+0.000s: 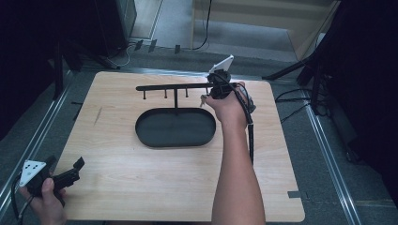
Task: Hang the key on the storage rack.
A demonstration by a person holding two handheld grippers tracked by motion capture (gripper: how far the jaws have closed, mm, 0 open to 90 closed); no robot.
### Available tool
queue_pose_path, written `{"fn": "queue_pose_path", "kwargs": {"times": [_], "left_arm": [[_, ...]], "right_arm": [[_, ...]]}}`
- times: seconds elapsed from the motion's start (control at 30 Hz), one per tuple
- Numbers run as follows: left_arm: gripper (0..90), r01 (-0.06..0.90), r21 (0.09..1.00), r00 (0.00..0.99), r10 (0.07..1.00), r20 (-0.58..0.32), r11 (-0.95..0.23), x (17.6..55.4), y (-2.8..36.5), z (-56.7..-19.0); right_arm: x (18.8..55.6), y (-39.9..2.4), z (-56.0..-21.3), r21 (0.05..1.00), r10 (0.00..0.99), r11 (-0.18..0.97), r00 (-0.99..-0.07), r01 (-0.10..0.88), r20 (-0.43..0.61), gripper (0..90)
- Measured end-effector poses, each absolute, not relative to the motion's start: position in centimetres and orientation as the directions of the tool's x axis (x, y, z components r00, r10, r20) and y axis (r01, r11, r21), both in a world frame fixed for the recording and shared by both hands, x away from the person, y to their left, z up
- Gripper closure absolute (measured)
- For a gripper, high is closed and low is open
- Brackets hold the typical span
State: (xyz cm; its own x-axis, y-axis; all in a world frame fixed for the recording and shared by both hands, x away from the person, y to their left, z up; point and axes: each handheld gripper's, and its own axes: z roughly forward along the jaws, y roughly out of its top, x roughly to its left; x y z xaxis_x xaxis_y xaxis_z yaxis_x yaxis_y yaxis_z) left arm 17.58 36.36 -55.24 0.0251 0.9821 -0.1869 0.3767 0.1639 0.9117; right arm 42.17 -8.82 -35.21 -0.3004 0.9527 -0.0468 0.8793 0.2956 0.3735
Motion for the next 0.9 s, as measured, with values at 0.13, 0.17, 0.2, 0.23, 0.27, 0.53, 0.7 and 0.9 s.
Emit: {"fn": "queue_pose_path", "kwargs": {"times": [0.13, 0.17, 0.2, 0.23, 0.27, 0.53, 0.7, 0.9], "left_arm": [[0.0, 0.376, 0.912, 0.026, 0.982, -0.188, 0.164, 17.6, 36.4, -55.2], [0.0, 0.376, 0.912, 0.025, 0.982, -0.187, 0.164, 17.6, 36.4, -55.2], [0.0, 0.376, 0.912, 0.025, 0.982, -0.187, 0.164, 17.6, 36.4, -55.2], [0.0, 0.375, 0.912, 0.025, 0.982, -0.187, 0.165, 17.6, 36.3, -55.2], [0.0, 0.374, 0.913, 0.025, 0.982, -0.187, 0.164, 17.6, 36.3, -55.2], [0.0, 0.376, 0.913, 0.024, 0.983, -0.183, 0.161, 17.6, 36.3, -55.2], [0.0, 0.376, 0.913, 0.025, 0.984, -0.178, 0.156, 17.6, 36.2, -55.2], [0.0, 0.375, 0.914, 0.024, 0.984, -0.178, 0.156, 17.6, 36.2, -55.2]], "right_arm": [[42.0, -9.4, -35.8, 0.366, 0.957, 0.282, -0.286, 0.887, -0.043, 80.9], [42.0, -9.6, -36.0, 0.365, 0.958, 0.279, -0.284, 0.888, -0.043, 80.9], [42.0, -9.8, -36.2, 0.364, 0.959, 0.274, -0.279, 0.890, -0.041, 80.9], [41.9, -10.0, -36.4, 0.362, 0.959, 0.274, -0.279, 0.891, -0.038, 81.0], [41.9, -10.2, -36.6, 0.360, 0.960, 0.270, -0.277, 0.893, -0.034, 81.0], [41.5, -12.4, -39.2, 0.335, 0.967, 0.243, -0.253, 0.910, -0.015, 81.3], [41.2, -13.9, -40.6, 0.313, 0.972, 0.222, -0.234, 0.923, 0.000, 81.7], [40.7, -15.6, -42.1, 0.289, 0.977, 0.196, -0.211, 0.937, 0.022, 81.9]]}}
